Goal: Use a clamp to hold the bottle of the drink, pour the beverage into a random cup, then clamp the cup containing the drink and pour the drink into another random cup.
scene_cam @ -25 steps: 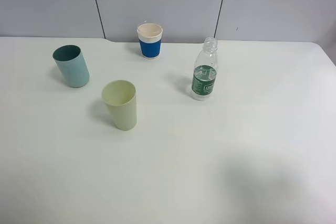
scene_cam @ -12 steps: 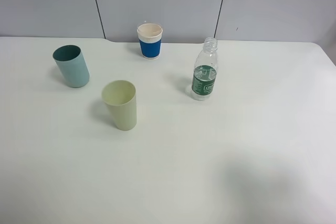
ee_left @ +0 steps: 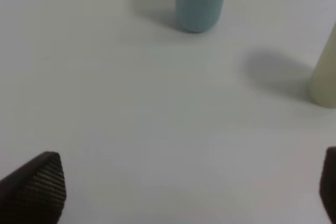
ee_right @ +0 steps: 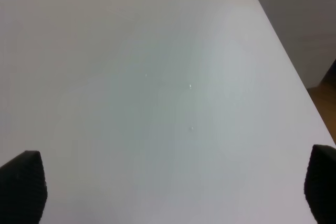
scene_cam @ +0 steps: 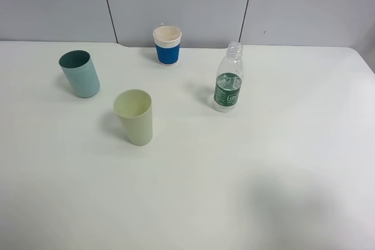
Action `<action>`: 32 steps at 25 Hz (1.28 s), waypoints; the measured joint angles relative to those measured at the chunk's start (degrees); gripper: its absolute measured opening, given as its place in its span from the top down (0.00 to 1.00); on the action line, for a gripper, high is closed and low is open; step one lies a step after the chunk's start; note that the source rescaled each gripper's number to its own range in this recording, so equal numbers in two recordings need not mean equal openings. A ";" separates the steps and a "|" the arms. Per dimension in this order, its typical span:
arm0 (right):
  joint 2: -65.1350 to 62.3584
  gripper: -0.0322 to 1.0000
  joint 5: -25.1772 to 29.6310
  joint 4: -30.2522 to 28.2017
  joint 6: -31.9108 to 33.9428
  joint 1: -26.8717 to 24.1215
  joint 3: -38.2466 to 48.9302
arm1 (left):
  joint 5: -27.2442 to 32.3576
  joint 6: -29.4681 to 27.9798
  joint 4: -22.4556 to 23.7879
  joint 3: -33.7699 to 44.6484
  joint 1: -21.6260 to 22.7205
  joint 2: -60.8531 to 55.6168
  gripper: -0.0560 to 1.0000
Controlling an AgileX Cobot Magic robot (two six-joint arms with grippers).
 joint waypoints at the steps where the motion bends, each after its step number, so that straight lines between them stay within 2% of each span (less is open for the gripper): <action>1: 0.00 0.00 0.00 0.00 0.00 0.00 0.00 | 0.00 0.00 0.00 0.00 0.00 0.00 0.05; 32: 0.00 0.00 0.00 0.00 0.00 0.00 0.00 | -0.28 0.00 -0.16 0.00 0.00 0.00 0.05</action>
